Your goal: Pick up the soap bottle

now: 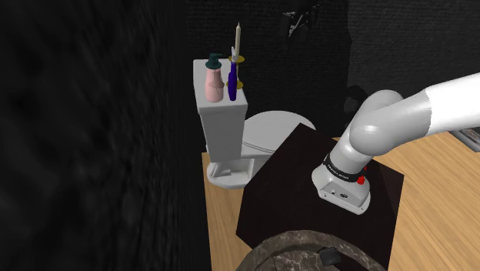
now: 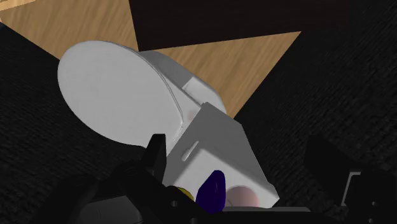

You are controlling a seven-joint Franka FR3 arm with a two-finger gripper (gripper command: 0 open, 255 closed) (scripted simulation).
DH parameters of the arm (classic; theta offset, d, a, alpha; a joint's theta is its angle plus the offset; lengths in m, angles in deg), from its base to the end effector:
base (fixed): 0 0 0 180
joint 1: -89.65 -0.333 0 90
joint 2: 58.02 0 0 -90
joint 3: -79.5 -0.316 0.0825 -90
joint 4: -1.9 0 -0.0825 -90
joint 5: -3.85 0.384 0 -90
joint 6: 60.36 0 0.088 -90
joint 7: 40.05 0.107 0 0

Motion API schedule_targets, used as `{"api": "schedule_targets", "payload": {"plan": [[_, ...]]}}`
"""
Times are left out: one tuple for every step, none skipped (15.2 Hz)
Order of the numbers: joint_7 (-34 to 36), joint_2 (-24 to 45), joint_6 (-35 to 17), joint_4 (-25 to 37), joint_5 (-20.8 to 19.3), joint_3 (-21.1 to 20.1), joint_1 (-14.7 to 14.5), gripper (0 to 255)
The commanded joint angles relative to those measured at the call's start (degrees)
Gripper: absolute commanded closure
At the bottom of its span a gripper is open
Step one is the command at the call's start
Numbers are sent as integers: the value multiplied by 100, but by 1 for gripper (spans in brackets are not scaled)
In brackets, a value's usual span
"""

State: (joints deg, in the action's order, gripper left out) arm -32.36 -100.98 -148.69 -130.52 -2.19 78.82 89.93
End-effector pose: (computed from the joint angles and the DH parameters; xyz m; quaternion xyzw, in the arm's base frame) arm 0.3141 -0.0082 0.5986 0.9962 -0.0661 -0.0059 0.0573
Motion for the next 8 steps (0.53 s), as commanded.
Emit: {"api": "schedule_targets", "payload": {"plan": [[0, 0, 0, 0, 0, 0, 0, 0], [-4, 223, -126, 82, 8, 17, 1, 0], [-10, 447, -246, 172, 16, 33, 1, 0], [-16, 673, -359, 269, 25, 48, 0, 0], [-23, 899, -466, 374, 36, 63, 0, 0], [-31, 1127, -567, 486, 47, 78, -2, 0], [-41, 1355, -660, 606, 59, 92, -4, 0], [-51, 1584, -747, 733, 72, 106, -6, 0]]}}
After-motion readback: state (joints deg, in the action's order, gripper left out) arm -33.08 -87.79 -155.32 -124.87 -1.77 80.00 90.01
